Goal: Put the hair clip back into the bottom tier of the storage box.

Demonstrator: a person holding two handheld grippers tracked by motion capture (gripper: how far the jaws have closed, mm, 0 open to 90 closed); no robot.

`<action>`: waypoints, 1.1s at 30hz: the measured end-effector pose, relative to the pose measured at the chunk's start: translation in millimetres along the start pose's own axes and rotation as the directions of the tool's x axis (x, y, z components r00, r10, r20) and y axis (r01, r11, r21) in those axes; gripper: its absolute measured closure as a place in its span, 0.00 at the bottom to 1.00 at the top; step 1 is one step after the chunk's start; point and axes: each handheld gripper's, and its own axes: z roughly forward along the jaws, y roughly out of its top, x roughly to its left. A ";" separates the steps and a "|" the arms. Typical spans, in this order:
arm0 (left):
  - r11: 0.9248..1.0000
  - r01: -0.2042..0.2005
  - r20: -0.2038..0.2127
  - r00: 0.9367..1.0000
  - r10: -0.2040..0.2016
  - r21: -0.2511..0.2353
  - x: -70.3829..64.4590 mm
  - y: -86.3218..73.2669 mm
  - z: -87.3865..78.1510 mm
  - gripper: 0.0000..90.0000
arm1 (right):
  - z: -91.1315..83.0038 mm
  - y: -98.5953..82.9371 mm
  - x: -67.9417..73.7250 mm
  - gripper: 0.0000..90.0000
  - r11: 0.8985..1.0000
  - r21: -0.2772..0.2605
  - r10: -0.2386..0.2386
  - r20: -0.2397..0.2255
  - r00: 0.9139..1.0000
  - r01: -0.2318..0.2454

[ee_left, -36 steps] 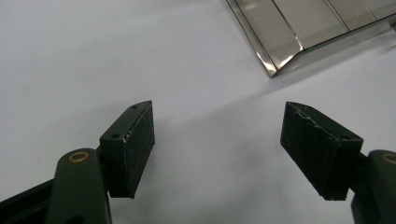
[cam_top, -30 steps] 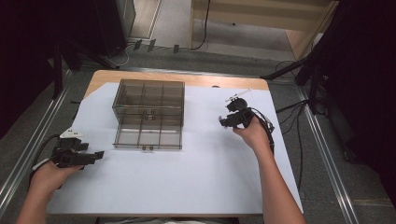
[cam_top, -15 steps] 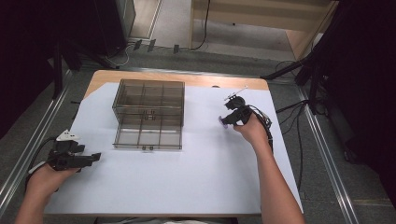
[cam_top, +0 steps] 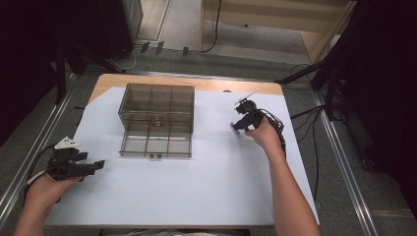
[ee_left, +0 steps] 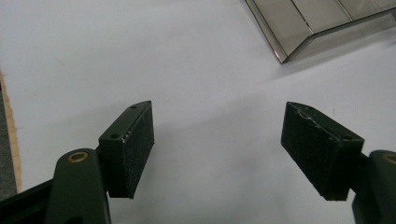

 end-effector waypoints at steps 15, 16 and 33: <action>1.000 -0.025 0.009 1.000 0.024 0.017 -5.3 1.5 4.3 0.30 | 7.7 13.2 0.9 0.79 0.997 0.075 -0.020 -0.013 1.000 0.021; 1.000 -0.026 0.013 1.000 0.026 0.012 -6.0 1.3 4.8 0.30 | 9.7 13.5 2.5 0.78 0.996 0.084 -0.025 -0.010 1.000 0.026; 1.000 -0.029 0.020 0.999 0.029 0.007 -5.3 1.6 2.6 0.30 | 19.9 16.0 4.4 0.81 0.991 0.136 -0.025 0.016 1.000 0.022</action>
